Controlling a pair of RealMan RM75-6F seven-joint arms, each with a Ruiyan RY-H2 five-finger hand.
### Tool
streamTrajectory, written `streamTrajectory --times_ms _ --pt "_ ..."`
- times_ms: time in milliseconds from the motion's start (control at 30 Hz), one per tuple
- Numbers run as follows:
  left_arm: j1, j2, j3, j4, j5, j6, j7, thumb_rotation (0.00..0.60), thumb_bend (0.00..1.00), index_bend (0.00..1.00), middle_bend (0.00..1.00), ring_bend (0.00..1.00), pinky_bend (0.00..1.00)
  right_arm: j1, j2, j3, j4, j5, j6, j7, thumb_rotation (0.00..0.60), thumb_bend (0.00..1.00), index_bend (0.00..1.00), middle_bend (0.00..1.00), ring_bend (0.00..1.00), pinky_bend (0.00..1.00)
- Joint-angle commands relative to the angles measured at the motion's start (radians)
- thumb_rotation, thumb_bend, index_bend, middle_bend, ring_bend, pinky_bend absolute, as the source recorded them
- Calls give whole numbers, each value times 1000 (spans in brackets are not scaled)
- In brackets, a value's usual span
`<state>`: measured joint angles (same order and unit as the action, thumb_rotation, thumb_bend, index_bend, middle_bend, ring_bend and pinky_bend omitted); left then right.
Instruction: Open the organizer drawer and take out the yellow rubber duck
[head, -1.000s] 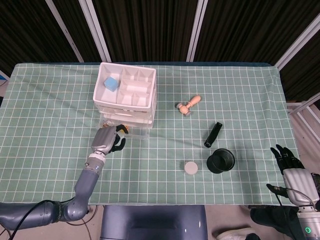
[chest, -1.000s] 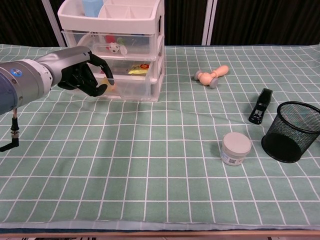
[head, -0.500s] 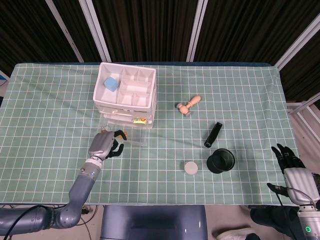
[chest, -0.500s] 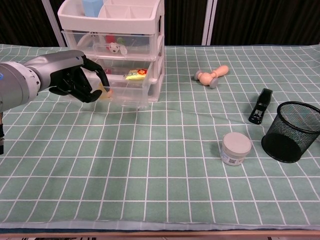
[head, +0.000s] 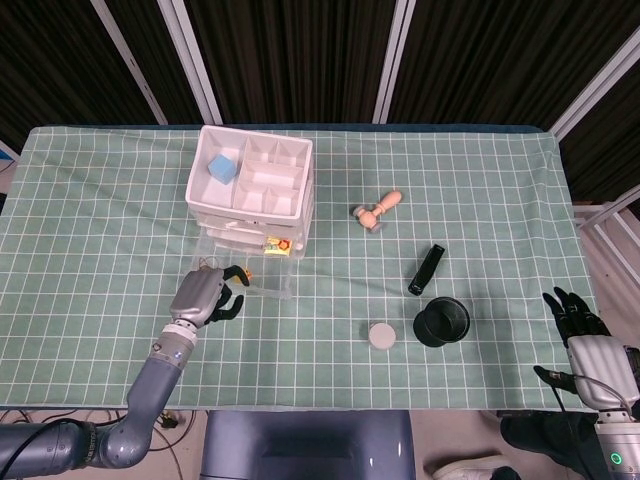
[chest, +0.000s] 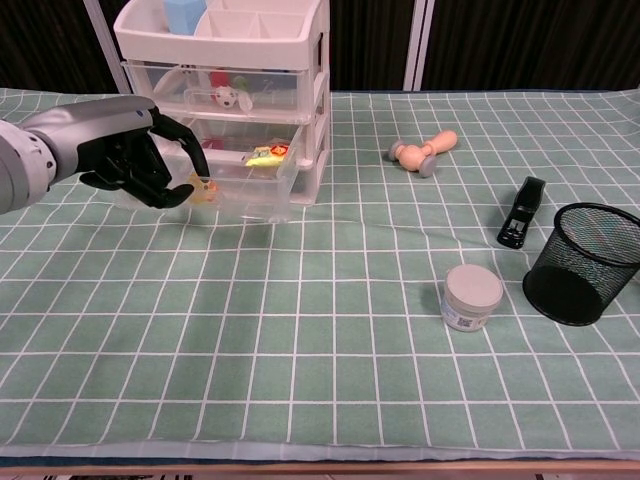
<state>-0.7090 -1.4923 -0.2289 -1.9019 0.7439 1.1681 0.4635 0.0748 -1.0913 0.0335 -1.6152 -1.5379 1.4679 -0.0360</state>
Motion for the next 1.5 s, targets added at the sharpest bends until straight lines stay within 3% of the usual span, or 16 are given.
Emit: streamTrajectory --times_ms 33,300,533,667,833,933,1000,1100,1300,1500 --pt "-4 7 -4 1 9 2 2 600 291 384 989 1000 1000 0 0 0 0 0 0 0 600 72 0 0 0 227" --pt "-62 72 -34 13 17 -88 28 600 175 369 952 978 1000 0 0 1 0 2 -1 3 600 71 0 0 0 227" --pt "-156 184 -49 96 73 -307 26 600 169 376 955 982 1000 -1 0 1 -1 5 -1 6 600 71 0 0 0 227" --pt "-206 229 -46 203 216 -424 1 600 169 382 966 991 1000 0 0 3 -2 8 -2 6 600 72 0 0 0 227" --pt "-260 256 -33 334 469 -567 -140 600 161 382 972 997 1000 0 -2 4 -2 11 -4 4 600 71 0 0 0 227" --pt "-305 260 0 407 675 -603 -228 600 147 382 975 1000 1000 1 -3 5 -3 14 -5 1 600 71 0 0 0 227" --pt "-346 253 50 467 847 -587 -285 600 136 385 979 1000 1000 1 -5 7 -2 16 -4 -2 600 72 0 0 0 227" --pt "-395 233 132 558 1019 -524 -437 600 129 396 985 1000 1000 1 -7 11 0 23 -5 -3 600 71 0 0 0 227" --pt "-454 190 244 694 1173 -412 -642 600 121 419 998 1000 1000 2 -8 18 0 35 -6 2 600 71 0 0 0 227" --pt "-503 161 335 800 1270 -334 -737 600 102 412 1000 1000 1000 4 -10 22 4 37 -5 10 600 72 0 0 0 227"
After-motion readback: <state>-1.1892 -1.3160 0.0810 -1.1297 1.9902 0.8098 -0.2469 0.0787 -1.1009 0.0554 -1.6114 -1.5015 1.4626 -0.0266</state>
